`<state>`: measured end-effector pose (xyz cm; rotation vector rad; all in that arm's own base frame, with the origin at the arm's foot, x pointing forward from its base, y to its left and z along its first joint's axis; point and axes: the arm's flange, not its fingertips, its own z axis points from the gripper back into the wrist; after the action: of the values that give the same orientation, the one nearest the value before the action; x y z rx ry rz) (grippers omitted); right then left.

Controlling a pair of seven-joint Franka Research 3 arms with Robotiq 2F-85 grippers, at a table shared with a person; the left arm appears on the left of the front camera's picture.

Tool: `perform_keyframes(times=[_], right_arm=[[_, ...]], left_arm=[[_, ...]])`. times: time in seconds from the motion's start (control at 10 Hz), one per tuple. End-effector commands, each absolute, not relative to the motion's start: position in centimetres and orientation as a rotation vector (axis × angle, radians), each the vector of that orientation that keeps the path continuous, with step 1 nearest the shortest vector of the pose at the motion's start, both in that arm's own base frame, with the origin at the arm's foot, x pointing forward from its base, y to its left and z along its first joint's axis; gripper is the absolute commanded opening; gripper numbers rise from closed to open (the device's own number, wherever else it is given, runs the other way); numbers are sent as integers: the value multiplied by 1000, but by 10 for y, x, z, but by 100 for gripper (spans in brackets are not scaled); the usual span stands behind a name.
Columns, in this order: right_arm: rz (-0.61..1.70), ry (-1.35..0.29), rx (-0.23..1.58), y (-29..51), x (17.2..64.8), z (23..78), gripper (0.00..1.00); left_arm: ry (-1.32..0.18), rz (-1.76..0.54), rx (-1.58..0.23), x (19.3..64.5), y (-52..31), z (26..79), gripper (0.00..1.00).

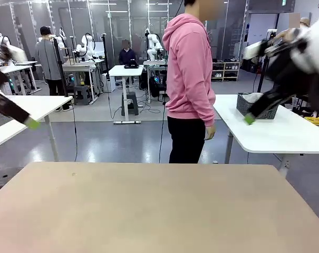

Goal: Fold the towels and place them in the basket.
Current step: When a person lays out a Towel with hook on the table, fold it in half twice.

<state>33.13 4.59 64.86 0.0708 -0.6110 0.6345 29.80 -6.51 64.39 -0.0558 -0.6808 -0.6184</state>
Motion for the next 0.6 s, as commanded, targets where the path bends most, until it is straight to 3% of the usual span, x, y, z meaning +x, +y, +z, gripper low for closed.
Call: perform_keyframes(times=[0.0, 0.5], right_arm=[[605, -629, 79, -3, 294, 671, 100], [461, -735, 99, -85, 224, 701, 100]], left_arm=[[-633, -615, -56, 253, -39, 671, 100], [-711, -524, -34, 184, 13, 732, 100]])
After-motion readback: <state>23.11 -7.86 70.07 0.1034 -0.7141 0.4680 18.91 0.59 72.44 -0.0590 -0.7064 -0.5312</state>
